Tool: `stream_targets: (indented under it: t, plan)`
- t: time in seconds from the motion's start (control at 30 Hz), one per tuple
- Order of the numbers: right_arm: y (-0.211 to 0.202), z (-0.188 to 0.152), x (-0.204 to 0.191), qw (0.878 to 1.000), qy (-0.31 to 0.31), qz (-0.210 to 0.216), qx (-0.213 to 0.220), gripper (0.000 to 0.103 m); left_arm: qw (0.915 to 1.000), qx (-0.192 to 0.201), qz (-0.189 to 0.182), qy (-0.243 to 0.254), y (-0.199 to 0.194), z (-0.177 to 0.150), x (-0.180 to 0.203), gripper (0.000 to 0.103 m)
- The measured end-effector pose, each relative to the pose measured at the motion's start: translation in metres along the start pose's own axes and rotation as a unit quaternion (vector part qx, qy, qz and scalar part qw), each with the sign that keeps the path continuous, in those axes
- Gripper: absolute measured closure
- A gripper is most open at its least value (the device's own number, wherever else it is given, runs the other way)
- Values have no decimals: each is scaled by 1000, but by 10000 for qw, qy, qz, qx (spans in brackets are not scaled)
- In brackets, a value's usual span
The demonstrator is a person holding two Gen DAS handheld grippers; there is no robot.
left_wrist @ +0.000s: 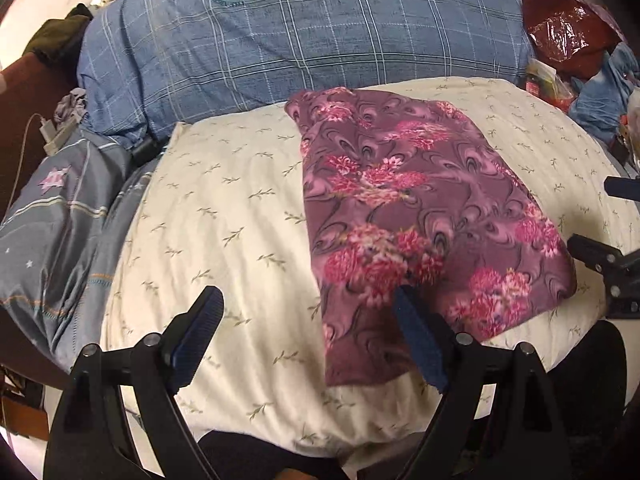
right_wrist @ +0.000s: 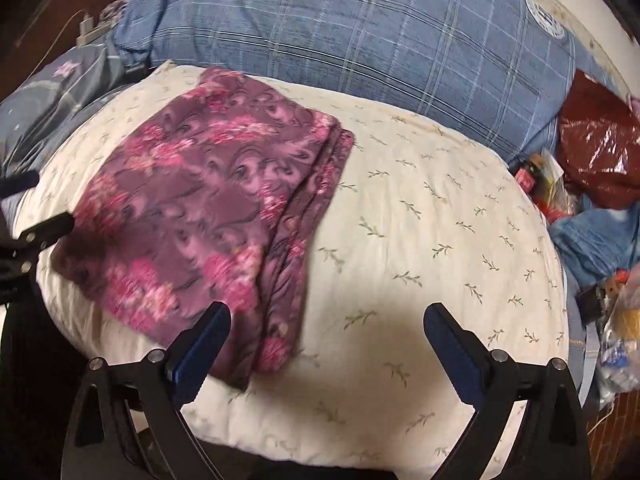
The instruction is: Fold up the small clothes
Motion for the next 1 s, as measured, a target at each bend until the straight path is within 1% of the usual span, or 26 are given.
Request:
stream_targets:
  t: [0.13, 0.23, 0.37, 0.67, 1.0]
  plan:
    - [-14, -3, -7, 9996, -215, -101, 138, 5, 10000, -18, -13, 26, -4, -6, 2, 16]
    - [-19, -3, -11, 9997, -201, 0, 169, 5, 9999, -104, -62, 27, -5, -9, 5, 15]
    - [-24, -5, -10, 9997, -153, 43, 189, 5, 9999, -90, -128, -23, -8, -13, 7, 16]
    - [-23, -15, -8, 9999, -75, 111, 69, 5, 9991, -53, -420, 43, -21, -17, 20, 16]
    - [-19, -22, 1, 9995, 163, 248, -57, 5, 9982, -98, -565, 179, -25, -23, 35, 16]
Point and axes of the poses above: each gripper's, at about its wrist camera, not at the fingertips, and y roughly the way its jaws point, x to its right, z to its top, the point moved 9 cm from there along y, roughly the way its jaws point, and after that the axes turned 6 degrees about -x, right-handed, at the moved point
